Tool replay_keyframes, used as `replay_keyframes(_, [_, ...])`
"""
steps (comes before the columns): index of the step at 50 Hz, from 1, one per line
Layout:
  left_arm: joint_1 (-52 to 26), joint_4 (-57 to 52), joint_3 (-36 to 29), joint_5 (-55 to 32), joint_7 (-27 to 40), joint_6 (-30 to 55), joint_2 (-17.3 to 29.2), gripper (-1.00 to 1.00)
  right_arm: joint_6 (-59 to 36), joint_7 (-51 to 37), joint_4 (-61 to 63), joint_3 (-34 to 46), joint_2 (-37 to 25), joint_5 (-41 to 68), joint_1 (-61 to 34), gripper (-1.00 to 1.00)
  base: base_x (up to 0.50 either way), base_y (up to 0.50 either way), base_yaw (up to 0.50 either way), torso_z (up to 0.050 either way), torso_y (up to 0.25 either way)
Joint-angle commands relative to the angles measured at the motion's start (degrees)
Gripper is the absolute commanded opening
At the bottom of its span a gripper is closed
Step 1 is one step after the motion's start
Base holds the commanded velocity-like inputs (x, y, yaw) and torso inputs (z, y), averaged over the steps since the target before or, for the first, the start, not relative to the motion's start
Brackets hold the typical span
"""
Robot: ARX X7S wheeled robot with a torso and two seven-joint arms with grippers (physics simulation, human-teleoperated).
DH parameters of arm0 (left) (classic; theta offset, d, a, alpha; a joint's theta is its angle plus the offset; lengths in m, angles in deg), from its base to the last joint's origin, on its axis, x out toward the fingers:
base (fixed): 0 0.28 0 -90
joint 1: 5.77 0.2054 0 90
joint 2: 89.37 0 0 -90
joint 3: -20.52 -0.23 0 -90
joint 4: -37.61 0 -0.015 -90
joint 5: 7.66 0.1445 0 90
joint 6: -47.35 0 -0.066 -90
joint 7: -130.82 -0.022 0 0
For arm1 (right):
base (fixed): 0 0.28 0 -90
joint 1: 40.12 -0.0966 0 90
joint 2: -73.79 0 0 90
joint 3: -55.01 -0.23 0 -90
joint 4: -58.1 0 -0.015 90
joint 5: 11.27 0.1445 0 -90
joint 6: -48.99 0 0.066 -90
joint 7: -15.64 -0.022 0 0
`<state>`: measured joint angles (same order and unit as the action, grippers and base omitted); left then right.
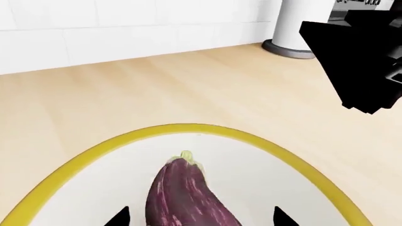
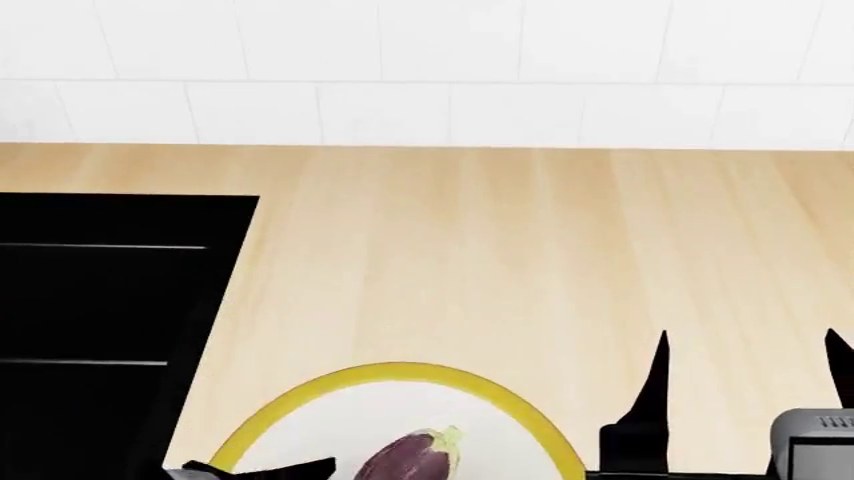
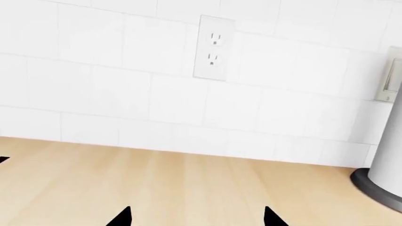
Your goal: There is a mixed pile of frozen fruits and vegetables on the counter. Locate all the frozen vegetables and place the items in a bowl on the counter. Take all the frozen fruits and defrost them in a running sink.
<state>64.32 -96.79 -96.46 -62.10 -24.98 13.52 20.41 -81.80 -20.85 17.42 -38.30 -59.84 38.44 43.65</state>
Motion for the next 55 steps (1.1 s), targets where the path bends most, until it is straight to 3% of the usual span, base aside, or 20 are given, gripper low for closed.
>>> replay_keyframes(1, [-0.8, -1.8, 0.0, 0.9, 3.4, 0.1, 0.3, 1.0, 0.2, 0.2, -0.3, 0.6, 0.0, -0.3, 0.1, 1.0, 0.0, 0.0, 0.0, 0.0, 0.0])
replay_keyframes(11, [-6.9, -7.5, 4.9, -9.7, 11.3, 4.5, -1.3, 1.0, 0.2, 0.4, -0.7, 1.1, -0.1, -0.5, 0.1, 1.0, 0.0, 0.0, 0.0, 0.0, 0.0])
replay_keyframes(19, [-10.8, -9.2, 9.7, -17.0, 17.4, 5.5, 0.3, 1.0, 0.3, 0.4, -0.6, 1.1, -0.2, -0.2, 0.1, 1.0, 0.0, 0.0, 0.0, 0.0, 0.0])
replay_keyframes(30, [-5.9, -5.8, 21.9, -14.4, 13.4, -2.1, 8.7, 1.0, 1.0, -0.2, 0.0, 0.4, -0.2, -0.4, 0.0, 1.0, 0.0, 0.0, 0.0, 0.0, 0.0])
replay_keyframes(40, [5.3, -2.2, 31.4, -7.0, 9.0, -9.2, 14.5, 1.0, 1.9, -0.6, 0.5, -0.2, -0.2, -1.2, 0.1, 1.0, 0.0, 0.0, 0.0, 0.0, 0.0])
replay_keyframes(55, [6.3, -0.8, 32.8, -6.2, 8.8, -10.6, 15.0, 1.0, 2.1, -0.8, 1.0, -0.7, -1.3, -1.9, 1.0, 1.0, 0.0, 0.0, 0.0, 0.0, 0.0])
